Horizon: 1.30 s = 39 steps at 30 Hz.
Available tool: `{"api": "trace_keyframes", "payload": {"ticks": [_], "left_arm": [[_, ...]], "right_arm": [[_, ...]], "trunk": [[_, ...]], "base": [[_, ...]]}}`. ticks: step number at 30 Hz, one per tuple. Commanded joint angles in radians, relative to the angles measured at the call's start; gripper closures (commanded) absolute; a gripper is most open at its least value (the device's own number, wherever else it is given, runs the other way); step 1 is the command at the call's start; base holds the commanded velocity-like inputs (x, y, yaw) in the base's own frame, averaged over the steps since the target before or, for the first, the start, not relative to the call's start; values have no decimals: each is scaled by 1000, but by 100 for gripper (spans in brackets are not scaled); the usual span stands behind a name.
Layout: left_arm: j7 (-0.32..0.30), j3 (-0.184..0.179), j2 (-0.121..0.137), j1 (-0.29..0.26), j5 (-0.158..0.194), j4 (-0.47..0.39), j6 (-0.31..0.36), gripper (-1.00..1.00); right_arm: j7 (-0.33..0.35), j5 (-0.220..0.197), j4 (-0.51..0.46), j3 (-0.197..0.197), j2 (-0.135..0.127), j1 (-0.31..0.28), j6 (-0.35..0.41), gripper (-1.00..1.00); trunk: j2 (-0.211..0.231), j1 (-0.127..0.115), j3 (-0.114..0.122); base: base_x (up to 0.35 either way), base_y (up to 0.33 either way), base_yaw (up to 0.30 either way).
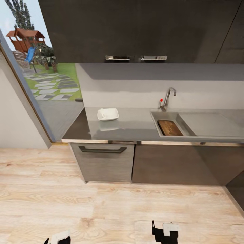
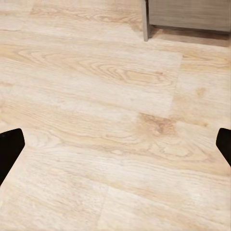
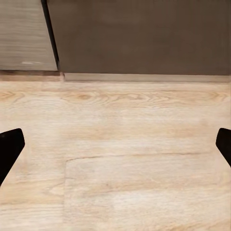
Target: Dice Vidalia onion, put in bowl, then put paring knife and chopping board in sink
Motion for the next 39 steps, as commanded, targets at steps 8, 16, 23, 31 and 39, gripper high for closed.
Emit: {"api": "trace_keyframes", "payload": {"ticks": [8,16,23,31,39], "left_arm": [[4,-9,0,0,6,0,-2,-100],[4,-9,0,-1,6,0,-2,-100],[4,-9,0,-1,6,3,-2,-100],[4,-9,0,0,6,4,-2,-100],[4,-9,0,0,6,4,-2,-100]], "right_arm": [[-8,11,0,-4,0,-1,-1,-100],[-8,11,0,-4,0,-1,-1,-100],[-8,11,0,-3,0,-1,-1,-100],[-8,11,1,-3,0,-1,-1,-100],[-8,11,1,-3,1,-1,-1,-100]], "trunk": [[-1,0,11],[-1,0,24],[-1,0,35],[-1,0,48],[-1,0,60]], "base": [[0,0,0],[0,0,0],[0,0,0],[0,0,0],[0,0,0]]}}
